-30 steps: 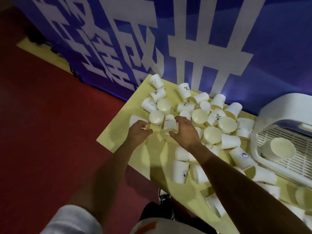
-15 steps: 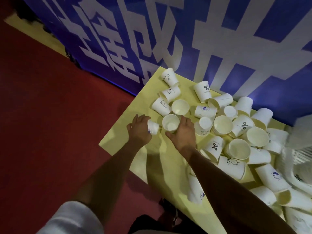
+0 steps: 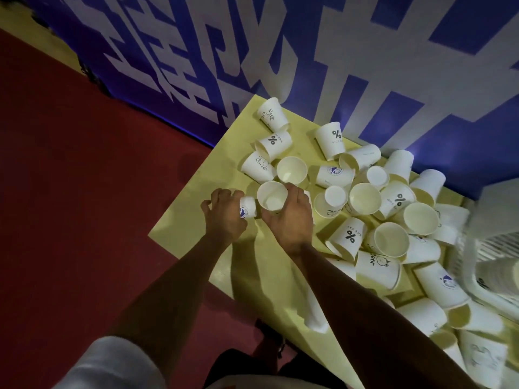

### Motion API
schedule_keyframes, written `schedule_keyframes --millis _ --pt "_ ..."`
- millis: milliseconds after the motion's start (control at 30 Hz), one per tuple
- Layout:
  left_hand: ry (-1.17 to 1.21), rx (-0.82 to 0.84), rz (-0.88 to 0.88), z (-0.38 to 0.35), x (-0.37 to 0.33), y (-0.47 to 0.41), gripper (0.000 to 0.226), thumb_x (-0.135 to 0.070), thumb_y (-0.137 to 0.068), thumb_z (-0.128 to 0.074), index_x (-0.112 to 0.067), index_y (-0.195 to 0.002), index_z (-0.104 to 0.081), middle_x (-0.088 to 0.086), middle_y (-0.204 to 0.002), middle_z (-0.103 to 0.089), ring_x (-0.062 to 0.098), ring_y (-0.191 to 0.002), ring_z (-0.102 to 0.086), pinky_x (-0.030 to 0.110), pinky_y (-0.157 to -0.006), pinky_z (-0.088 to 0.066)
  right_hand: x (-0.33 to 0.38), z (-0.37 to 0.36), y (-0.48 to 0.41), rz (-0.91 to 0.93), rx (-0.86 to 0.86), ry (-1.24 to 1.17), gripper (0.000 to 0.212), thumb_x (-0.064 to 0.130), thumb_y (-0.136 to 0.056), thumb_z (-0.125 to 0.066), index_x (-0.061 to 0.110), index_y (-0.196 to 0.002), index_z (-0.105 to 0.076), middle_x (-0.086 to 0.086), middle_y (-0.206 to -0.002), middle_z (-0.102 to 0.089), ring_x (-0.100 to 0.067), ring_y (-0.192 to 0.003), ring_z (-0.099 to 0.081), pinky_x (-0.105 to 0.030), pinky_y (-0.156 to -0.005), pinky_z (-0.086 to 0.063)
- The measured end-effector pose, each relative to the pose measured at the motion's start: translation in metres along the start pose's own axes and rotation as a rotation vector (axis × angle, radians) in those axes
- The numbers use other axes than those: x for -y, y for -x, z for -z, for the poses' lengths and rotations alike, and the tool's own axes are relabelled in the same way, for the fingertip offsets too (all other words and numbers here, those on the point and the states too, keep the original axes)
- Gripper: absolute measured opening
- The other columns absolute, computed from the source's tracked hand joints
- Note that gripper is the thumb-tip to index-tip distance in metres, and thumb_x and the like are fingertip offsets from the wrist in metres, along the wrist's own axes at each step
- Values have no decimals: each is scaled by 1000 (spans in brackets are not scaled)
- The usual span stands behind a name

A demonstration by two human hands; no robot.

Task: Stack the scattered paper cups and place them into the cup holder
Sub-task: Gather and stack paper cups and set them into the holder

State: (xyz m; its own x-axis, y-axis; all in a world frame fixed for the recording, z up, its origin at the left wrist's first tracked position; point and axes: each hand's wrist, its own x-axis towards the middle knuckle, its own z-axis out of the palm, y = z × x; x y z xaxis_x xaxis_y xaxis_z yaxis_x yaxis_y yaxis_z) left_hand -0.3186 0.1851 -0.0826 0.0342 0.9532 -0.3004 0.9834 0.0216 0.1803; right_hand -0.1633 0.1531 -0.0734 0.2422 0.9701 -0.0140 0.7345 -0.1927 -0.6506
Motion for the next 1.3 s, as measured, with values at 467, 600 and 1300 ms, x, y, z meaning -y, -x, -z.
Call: schedule_keyframes --millis 467,600,1300 --pt "49 -121 -27 37 -74 38 66 -47 -73 -76 -13 -124 -53 13 -125 -51 33 -120 -43 45 -94 -38 -27 103 21 16 -130 -22 72 43 -74 -75 8 -132 -50 -11 -117 -58 -31 -108 -54 -43 -90 -48" --pt "182 -164 -122 40 -119 53 71 -45 -72 -81 -8 -126 -55 17 -121 -53 39 -115 -48 48 -90 -42 -55 144 32 -34 -187 -23 72 48 -77 -73 11 -134 -50 -9 -120 -57 -29 -112 -53 -41 -93 -47" --pt "701 205 -291 3 -368 138 69 -40 -80 -77 -19 -136 -42 4 -123 -60 26 -109 -61 43 -96 -51 -231 338 121 -286 -540 9 63 39 -77 -71 18 -131 -49 -4 -121 -56 -23 -108 -54 -34 -85 -46"
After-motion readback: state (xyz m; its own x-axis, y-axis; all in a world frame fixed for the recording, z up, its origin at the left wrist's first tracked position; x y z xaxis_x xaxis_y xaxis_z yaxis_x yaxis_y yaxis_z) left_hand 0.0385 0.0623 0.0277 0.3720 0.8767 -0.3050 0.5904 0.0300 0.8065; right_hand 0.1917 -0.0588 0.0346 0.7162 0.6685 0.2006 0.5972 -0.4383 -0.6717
